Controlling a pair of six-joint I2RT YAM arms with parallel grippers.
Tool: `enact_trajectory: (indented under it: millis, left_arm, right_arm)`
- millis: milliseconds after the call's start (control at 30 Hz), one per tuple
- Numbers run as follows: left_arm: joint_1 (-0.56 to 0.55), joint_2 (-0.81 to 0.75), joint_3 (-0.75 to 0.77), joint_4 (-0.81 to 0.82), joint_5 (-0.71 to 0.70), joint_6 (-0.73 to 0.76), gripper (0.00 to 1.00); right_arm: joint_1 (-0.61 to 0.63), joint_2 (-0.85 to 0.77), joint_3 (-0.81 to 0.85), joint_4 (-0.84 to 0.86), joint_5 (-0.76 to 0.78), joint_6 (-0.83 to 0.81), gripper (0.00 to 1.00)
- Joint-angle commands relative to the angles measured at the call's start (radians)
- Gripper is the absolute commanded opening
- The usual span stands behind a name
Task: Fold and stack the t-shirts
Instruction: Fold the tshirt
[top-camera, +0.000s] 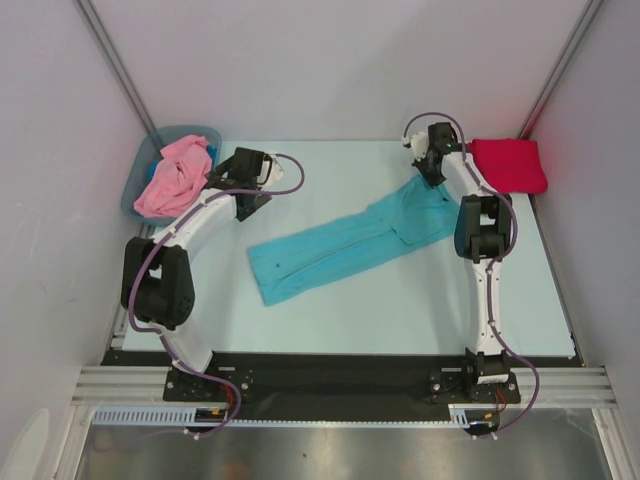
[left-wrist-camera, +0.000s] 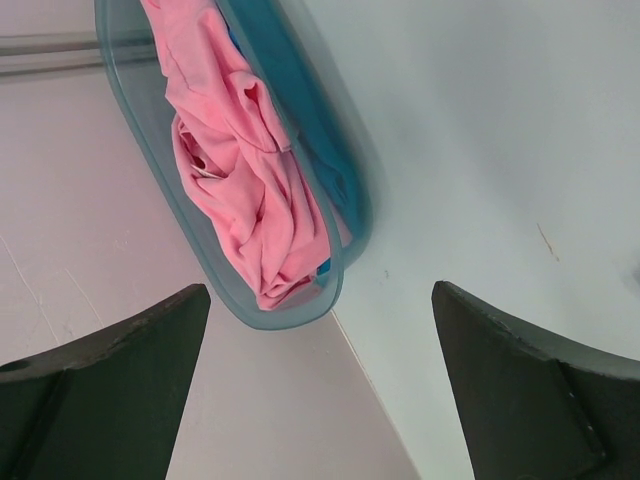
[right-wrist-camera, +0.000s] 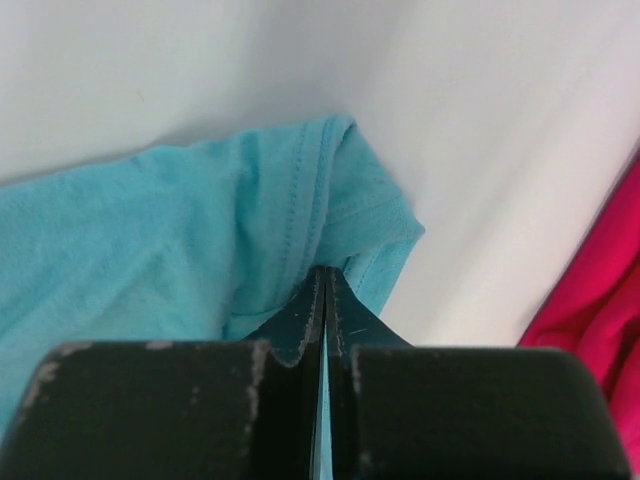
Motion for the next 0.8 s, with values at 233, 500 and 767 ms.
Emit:
enact_trajectory:
  millis: [233, 500, 767]
  left_arm:
    - [0.007, -0.073, 0.017, -0.003, -0.041, 0.040, 1.00]
    - [0.007, -0.065, 0.015, -0.005, -0.055, 0.048, 1.00]
    - [0.007, -0.065, -0.002, -0.005, -0.046, 0.050, 1.00]
  right_arm:
    - [0.085, 0.154, 0.109, 0.008, -0.042, -0.117, 0.00]
    - [0.134, 0.208, 0.174, 0.074, -0.002, -0.212, 0.00]
    - [0.204, 0.217, 0.178, 0.163, 0.007, -0.281, 0.00]
